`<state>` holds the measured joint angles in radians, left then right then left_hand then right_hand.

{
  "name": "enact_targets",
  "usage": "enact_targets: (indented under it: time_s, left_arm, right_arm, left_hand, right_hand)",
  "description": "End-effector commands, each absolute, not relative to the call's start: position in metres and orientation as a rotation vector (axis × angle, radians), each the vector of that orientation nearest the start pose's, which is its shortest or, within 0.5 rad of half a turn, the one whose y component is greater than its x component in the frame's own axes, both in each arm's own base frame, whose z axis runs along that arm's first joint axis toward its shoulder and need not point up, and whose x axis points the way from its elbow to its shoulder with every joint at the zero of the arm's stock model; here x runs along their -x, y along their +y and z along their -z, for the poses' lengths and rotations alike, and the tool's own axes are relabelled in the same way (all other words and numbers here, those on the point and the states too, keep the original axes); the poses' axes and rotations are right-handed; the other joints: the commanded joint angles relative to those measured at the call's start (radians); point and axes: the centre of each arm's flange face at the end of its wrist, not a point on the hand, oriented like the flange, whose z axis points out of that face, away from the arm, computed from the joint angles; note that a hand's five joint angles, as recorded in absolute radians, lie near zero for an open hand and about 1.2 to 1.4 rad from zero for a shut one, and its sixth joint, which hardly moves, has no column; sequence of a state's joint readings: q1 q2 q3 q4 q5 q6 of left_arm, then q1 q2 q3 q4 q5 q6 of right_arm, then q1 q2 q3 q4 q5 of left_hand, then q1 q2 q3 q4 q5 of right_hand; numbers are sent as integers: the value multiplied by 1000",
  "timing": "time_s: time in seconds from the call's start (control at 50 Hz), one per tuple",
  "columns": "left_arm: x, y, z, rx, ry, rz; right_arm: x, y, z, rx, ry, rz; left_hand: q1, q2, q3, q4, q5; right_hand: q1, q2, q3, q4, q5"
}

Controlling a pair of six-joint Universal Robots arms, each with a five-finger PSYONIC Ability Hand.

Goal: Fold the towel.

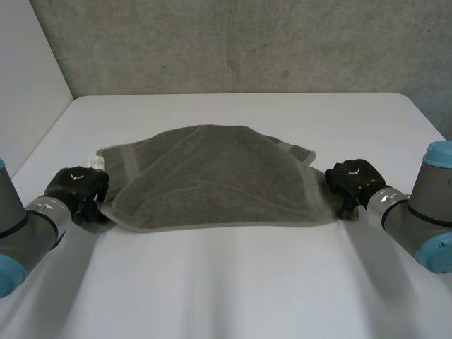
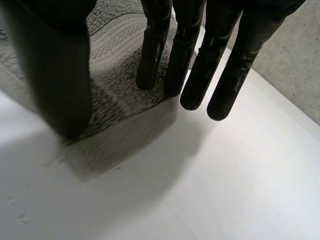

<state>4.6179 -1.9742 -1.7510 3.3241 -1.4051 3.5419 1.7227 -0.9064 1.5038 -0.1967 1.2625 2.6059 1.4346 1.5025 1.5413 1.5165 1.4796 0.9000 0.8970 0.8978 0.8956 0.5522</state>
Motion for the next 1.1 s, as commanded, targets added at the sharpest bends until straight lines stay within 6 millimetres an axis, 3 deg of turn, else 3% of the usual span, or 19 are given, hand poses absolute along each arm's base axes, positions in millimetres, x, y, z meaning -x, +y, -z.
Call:
enact_targets:
  time_s: [0.02,0.26,0.36,0.46,0.5,0.6,0.7,0.88,0.9,0.92,0.94,1.0,1.1]
  left_arm:
    - [176,-309,-144,-769,2471,1725]
    - [176,-308,-144,-772,2472,1723]
    - [176,-308,-144,-772,2472,1723]
    - [176,-309,-145,-770,2469,1726]
    - [176,-310,-149,-766,2458,1738]
    - [177,-312,-158,-740,2443,1783]
    - [178,-313,-168,-677,2462,1843]
    - [177,-311,-164,-669,2485,1828]
    - [177,-311,-161,-670,2492,1819]
    - [177,-311,-160,-672,2498,1814]
    - [177,-311,-160,-672,2498,1814]
    - [177,-310,-159,-672,2502,1808]
    - [177,-309,-158,-672,2505,1805]
  right_arm:
    - [-214,-346,-112,1106,2312,1737]
    - [-214,-346,-112,1108,2311,1740]
    - [-214,-346,-113,1108,2310,1742]
    - [-213,-348,-122,1070,2300,1770]
    - [-211,-350,-147,1006,2260,1843]
    - [-207,-351,-166,912,2229,1874]
    - [-207,-348,-167,897,2229,1860]
    - [-211,-346,-162,912,2237,1839]
    - [-211,-346,-161,918,2240,1837]
    - [-211,-346,-161,918,2240,1837]
    - [-211,-346,-161,921,2244,1833]
    - [-208,-345,-158,923,2266,1810]
    - [-207,-335,-152,958,2317,1714]
  left_hand:
    - [-38,-106,-145,-120,-258]
    - [-38,-106,-145,-120,-258]
    - [-38,-106,-145,-120,-258]
    - [-38,-106,-145,-120,-258]
    - [-38,-106,-145,-120,-258]
    - [-38,-106,-145,-120,-258]
    - [-38,-106,-145,-120,-258]
    - [-38,-106,-145,-120,-258]
    - [-38,-106,-145,-120,-258]
    - [-38,-106,-145,-120,-258]
    - [-38,-106,-145,-120,-258]
    - [-38,-106,-145,-120,-258]
    - [-38,-106,-145,-120,-258]
  right_hand:
    - [7,10,9,11,180]
    - [19,22,21,23,192]
    - [496,499,498,500,669]
    - [496,499,498,501,670]
    - [496,499,498,501,670]
    - [496,499,498,501,670]
    - [496,499,498,501,670]
    - [496,499,498,501,670]
    - [90,93,93,95,264]
    - [86,89,89,91,260]
    - [-201,-198,-199,-197,-28]
    - [-362,-359,-360,-358,-189]
    - [-410,-407,-408,-406,-237]
